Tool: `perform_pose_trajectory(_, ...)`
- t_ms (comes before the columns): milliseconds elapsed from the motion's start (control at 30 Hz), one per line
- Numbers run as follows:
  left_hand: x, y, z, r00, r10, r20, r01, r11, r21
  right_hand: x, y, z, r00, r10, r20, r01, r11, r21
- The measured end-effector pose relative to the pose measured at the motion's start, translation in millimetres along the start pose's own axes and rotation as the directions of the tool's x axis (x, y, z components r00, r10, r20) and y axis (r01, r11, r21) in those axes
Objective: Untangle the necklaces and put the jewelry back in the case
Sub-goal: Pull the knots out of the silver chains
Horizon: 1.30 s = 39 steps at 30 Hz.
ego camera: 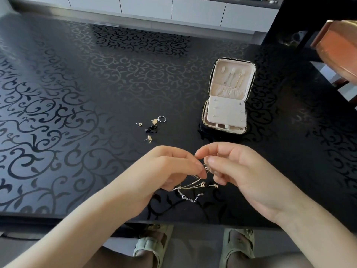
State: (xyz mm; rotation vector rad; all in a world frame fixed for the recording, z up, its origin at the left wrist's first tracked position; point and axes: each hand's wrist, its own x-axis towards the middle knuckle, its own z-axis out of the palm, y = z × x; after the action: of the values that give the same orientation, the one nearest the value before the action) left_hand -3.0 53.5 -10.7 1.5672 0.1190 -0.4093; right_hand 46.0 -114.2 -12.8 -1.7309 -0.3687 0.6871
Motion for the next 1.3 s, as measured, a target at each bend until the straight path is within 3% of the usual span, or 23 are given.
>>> perform_pose_trajectory(100, 2.4, 0.9, 1.0, 0.999, -0.022, 0.028, 0.025, 0.996, -0.091, -2.2, 0.9, 2.2, 0.993, -0.117, -0.02, 0.113, 0.984, -0.137)
perform_pose_trajectory(333, 5.2, 2.9, -0.1, 0.997, -0.075, 0.007, 0.076, 0.984, -0.161, -10.7, -4.0, -0.3, 0.965, -0.26, -0.028, 0.25, 0.951, -0.182)
perform_pose_trajectory(500, 4.3, 8.8, 0.1, 0.998, -0.064, -0.004, 0.063, 0.988, -0.141, -9.0, -3.1, 4.5, 0.954, -0.256, -0.158, 0.228, 0.957, -0.179)
perform_pose_trajectory(867, 5.0, -6.8, -3.4, 0.998, -0.01, -0.068, 0.009, 1.0, -0.024, -8.2, -0.1, 1.6, 0.937, -0.309, -0.161, 0.248, 0.917, -0.312)
perform_pose_trajectory(1000, 5.4, -5.9, -3.2, 0.99, 0.005, -0.137, -0.002, 1.0, 0.024, -7.0, -2.6, 1.0, 0.943, -0.291, -0.161, 0.243, 0.934, -0.263)
perform_pose_trajectory(1200, 3.6, -6.2, -4.9, 0.987, 0.046, -0.154, -0.024, 0.989, 0.143, -4.1, -4.4, 0.3, 0.972, -0.157, -0.175, 0.159, 0.987, -0.002)
perform_pose_trajectory(1300, 2.1, -4.4, -4.9, 0.985, 0.047, -0.167, -0.022, 0.989, 0.145, -3.4, -4.9, 0.1, 0.981, -0.123, -0.152, 0.132, 0.99, 0.049)
